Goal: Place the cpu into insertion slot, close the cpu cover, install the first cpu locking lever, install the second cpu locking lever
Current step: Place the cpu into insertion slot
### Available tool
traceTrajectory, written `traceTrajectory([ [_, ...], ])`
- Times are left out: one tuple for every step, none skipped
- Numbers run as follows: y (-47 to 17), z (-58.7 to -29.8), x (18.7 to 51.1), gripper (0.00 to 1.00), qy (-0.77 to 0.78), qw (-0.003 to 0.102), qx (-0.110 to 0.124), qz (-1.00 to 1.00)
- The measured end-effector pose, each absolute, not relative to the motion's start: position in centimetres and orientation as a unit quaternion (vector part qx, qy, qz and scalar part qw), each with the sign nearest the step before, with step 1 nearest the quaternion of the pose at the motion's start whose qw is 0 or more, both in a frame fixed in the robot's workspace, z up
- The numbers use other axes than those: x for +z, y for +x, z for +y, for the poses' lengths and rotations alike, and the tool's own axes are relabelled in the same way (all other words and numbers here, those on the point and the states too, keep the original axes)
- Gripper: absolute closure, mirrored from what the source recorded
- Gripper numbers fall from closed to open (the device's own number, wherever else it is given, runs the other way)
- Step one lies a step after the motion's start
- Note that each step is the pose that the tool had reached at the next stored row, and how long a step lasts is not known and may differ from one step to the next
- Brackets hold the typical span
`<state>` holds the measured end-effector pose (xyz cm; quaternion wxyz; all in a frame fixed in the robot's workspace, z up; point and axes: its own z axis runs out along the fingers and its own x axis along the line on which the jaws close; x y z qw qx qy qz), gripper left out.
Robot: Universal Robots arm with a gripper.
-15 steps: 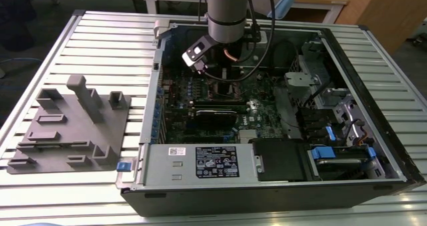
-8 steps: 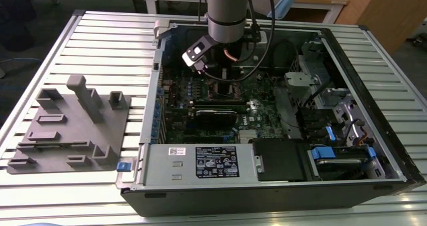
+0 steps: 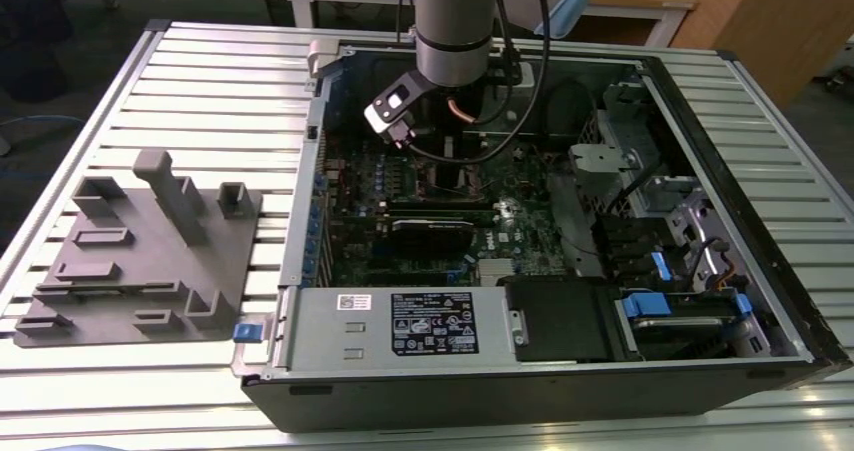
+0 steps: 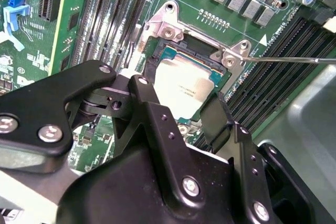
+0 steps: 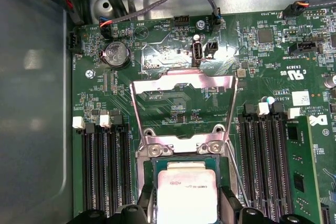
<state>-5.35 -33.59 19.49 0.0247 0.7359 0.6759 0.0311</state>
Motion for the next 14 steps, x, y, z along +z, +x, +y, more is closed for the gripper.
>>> traceTrajectory([
  [-5.35, -33.59, 19.48, 0.40, 0.736, 0.025, 0.031, 0.676],
  [-5.35, -33.59, 19.47, 0.40, 0.736, 0.025, 0.031, 0.676],
  [-5.35, -33.59, 19.47, 0.40, 0.736, 0.025, 0.031, 0.676],
  [-5.35, -33.59, 19.46, 0.40, 0.736, 0.025, 0.031, 0.676],
  [-5.35, -33.60, 19.46, 0.40, 0.736, 0.025, 0.031, 0.676],
  [-5.35, -33.59, 19.46, 0.40, 0.736, 0.025, 0.031, 0.676],
  [-5.35, -33.59, 19.46, 0.40, 0.736, 0.025, 0.031, 0.676],
  [-5.35, -33.59, 19.45, 0.40, 0.736, 0.025, 0.031, 0.676],
  [-5.35, -33.59, 19.45, 0.40, 0.736, 0.025, 0.031, 0.676],
  [-5.35, -33.59, 19.45, 0.40, 0.736, 0.025, 0.031, 0.676],
  [-5.35, -33.60, 19.45, 0.40, 0.736, 0.025, 0.031, 0.676],
  [-5.35, -33.59, 19.44, 0.40, 0.736, 0.025, 0.031, 0.676],
  [-5.35, -33.59, 19.44, 0.40, 0.736, 0.025, 0.031, 0.676],
  [-5.36, -33.60, 19.45, 0.41, 0.736, 0.025, 0.031, 0.676],
])
